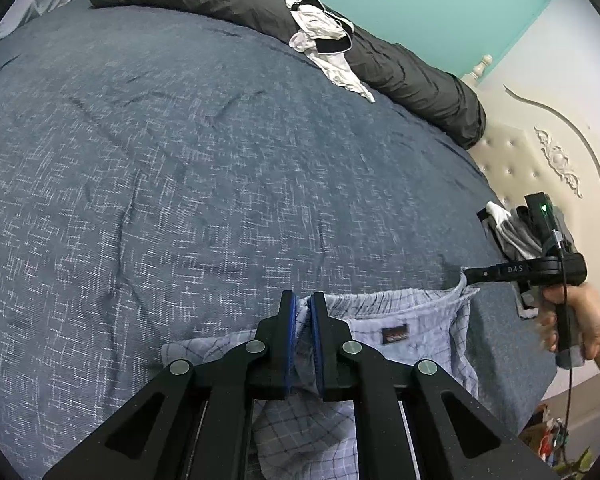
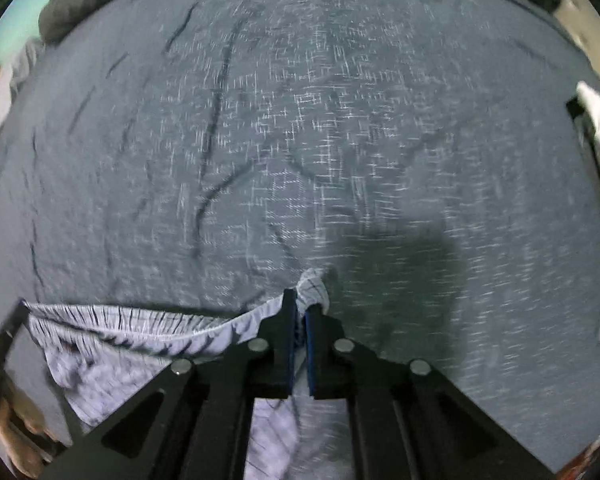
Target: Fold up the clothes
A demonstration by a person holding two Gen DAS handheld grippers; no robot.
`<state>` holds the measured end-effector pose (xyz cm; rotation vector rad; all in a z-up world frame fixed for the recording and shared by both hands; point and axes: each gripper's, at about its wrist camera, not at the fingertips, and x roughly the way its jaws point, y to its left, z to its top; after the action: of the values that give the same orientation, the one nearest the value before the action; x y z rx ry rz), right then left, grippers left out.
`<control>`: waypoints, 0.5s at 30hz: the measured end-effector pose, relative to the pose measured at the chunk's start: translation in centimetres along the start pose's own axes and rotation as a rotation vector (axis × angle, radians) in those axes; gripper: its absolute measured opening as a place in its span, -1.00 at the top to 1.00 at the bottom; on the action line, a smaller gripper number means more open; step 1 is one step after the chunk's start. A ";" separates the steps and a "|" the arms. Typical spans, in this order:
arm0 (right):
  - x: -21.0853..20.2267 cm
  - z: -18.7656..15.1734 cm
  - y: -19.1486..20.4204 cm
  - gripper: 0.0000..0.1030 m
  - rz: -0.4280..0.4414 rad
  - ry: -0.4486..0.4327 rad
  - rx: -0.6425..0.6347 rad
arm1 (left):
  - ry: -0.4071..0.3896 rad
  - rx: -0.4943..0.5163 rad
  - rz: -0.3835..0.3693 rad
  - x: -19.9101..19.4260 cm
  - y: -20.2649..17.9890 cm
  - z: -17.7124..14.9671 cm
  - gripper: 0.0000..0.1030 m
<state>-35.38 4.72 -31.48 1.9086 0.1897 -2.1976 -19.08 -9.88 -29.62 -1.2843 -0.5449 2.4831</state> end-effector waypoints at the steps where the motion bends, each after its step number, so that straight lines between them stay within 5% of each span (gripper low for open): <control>1: 0.2 0.2 0.9 0.93 -0.012 0.020 -0.038 | -0.003 0.005 0.004 0.0 -0.1 0.0 0.85; 5: 0.6 0.9 3.6 0.94 -0.124 0.083 -0.201 | -0.010 -0.008 0.009 0.1 0.1 0.1 0.85; 9: 0.9 2.0 4.6 0.93 -0.211 0.091 -0.233 | -0.018 -0.030 0.031 0.2 0.7 0.2 0.86; 15: 1.5 3.1 5.3 0.93 -0.156 0.034 -0.197 | 0.011 -0.032 -0.008 1.0 0.5 0.0 0.86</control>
<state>-37.21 -1.28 -32.24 1.8800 0.5563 -2.1497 -19.66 -9.92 -30.57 -1.3044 -0.5887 2.4688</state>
